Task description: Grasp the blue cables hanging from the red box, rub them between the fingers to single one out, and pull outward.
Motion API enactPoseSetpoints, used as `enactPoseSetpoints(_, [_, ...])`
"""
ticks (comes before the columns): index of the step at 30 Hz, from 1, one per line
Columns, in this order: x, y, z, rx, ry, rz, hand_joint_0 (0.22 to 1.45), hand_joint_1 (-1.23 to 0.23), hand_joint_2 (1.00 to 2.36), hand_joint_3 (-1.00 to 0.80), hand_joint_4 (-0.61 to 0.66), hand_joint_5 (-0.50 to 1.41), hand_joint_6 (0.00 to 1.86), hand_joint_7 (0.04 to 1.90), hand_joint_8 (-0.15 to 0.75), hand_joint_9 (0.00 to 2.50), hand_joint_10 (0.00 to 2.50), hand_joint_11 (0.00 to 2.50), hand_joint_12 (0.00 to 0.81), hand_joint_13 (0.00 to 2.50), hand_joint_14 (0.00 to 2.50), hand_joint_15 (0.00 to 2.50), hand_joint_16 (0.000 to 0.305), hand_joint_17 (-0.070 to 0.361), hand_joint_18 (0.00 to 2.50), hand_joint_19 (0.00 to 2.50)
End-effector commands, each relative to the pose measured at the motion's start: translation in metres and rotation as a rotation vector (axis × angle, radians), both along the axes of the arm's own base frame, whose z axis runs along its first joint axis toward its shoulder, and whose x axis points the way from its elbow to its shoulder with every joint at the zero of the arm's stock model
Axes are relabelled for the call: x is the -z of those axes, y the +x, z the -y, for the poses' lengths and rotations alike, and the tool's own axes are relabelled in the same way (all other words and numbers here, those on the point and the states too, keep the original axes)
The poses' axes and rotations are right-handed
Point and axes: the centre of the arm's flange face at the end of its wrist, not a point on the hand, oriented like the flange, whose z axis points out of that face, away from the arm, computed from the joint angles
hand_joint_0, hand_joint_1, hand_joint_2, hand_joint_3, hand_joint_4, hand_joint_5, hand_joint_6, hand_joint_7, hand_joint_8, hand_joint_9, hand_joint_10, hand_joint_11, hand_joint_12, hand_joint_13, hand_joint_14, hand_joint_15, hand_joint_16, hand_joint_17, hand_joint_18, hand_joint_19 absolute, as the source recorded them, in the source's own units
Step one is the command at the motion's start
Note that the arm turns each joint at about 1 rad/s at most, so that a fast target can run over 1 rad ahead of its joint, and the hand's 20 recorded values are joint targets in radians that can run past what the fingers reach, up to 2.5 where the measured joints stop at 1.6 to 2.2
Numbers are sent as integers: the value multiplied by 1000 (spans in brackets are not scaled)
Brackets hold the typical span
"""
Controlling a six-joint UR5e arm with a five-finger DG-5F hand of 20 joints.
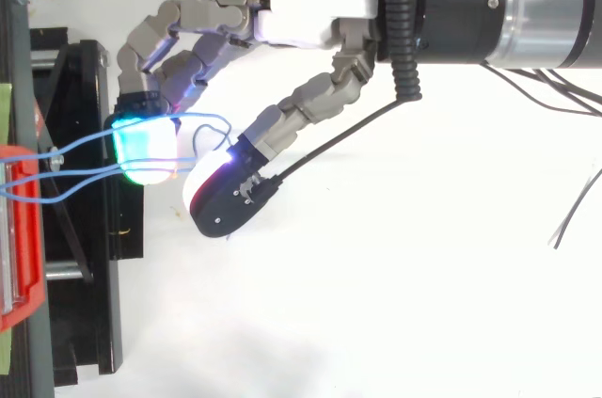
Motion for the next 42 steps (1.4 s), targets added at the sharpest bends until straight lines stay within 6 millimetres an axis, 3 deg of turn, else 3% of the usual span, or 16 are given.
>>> enactPoseSetpoints(1, [1, 0, 1, 2, 11, -3, 562, -845, 1000, -500, 120, -148, 860, 881, 280, 795, 13, 402, 356, 503, 8, 208, 46, 104, 502, 328])
enactPoseSetpoints(9, [0, 0, 1, -3, 11, -1, 544, -694, 1002, -472, 122, -141, 841, 915, 290, 814, 13, 406, 360, 505, 8, 208, 47, 106, 504, 332])
enactPoseSetpoints(16, [-1, 0, 1, 2, 9, 0, 561, -665, 1007, -419, 124, -138, 837, 945, 292, 823, 14, 402, 361, 503, 8, 209, 47, 105, 498, 334])
enactPoseSetpoints(23, [1, -1, 6, 5, -3, -6, 619, -833, 1011, -343, 104, -142, 840, 992, 293, 815, 14, 410, 359, 504, 8, 207, 46, 104, 503, 342])
enactPoseSetpoints(32, [0, -2, 7, 4, -7, -10, 664, -994, 1000, -500, 115, -146, 862, 940, 283, 807, 16, 411, 357, 509, 8, 200, 46, 103, 514, 336])
enactPoseSetpoints(34, [0, -2, 7, 3, -12, -12, 610, -970, 1000, -500, 116, -146, 862, 941, 281, 809, 14, 417, 357, 510, 8, 208, 46, 103, 516, 338])
enactPoseSetpoints(36, [1, -3, 8, 5, -18, -15, 510, -759, 1000, -500, 127, -142, 863, 912, 300, 814, 13, 403, 373, 516, 8, 209, 49, 111, 529, 331])
enactPoseSetpoints(42, [1, -4, 12, 9, -22, -23, 574, -478, 1006, -434, 109, -138, 846, 947, 286, 825, 14, 403, 361, 504, 8, 204, 47, 105, 501, 355])
